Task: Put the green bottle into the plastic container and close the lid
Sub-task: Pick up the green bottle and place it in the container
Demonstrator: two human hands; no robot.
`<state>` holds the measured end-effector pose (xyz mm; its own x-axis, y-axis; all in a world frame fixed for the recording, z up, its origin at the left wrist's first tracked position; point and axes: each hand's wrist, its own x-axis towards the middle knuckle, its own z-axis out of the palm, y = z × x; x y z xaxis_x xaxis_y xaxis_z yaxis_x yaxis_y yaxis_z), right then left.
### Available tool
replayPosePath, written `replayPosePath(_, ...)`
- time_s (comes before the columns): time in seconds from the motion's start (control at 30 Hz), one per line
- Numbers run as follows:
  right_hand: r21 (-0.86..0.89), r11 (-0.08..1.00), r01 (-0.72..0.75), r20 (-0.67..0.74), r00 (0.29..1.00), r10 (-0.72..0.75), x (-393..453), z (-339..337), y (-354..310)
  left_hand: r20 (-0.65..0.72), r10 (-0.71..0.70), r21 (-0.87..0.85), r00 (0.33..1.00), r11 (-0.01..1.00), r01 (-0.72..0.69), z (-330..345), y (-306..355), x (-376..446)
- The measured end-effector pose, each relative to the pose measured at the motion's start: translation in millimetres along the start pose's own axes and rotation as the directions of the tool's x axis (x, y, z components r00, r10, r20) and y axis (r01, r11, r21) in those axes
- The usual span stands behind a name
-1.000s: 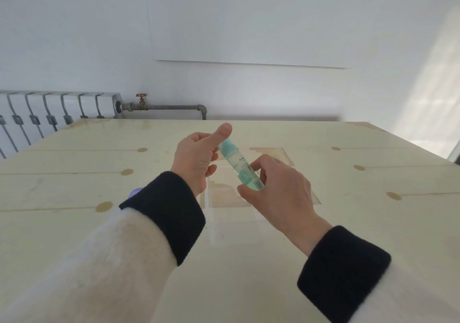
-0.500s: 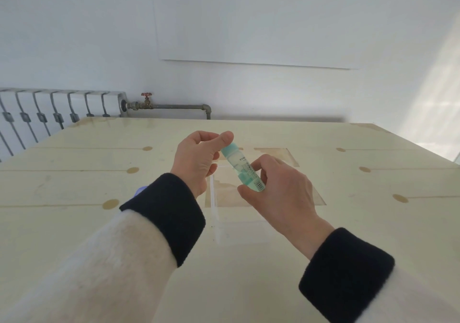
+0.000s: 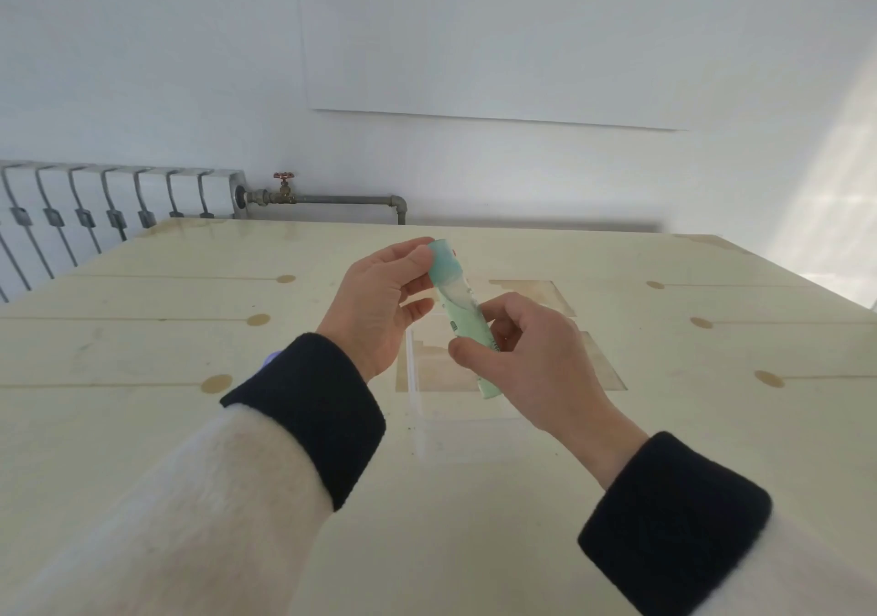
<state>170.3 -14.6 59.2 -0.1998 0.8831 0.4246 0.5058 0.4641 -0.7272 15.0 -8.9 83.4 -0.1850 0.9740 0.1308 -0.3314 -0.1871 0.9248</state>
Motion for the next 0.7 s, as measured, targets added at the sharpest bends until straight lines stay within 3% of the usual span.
replayPosePath(0.33, 0.356, 0.93, -0.098, 0.212, 0.977, 0.022, 0.6, 0.4, 0.0, 0.161, 0.046, -0.108, 0.986, 0.994, -0.029, -6.0, -2.1, 0.2)
replayPosePath(0.7, 0.398, 0.908, -0.131, 0.277, 0.961, 0.018, -0.3, 2.8, -4.8, 0.17, 0.067, -0.082, 0.983, 0.995, -0.053, -9.8, 0.0, -0.4)
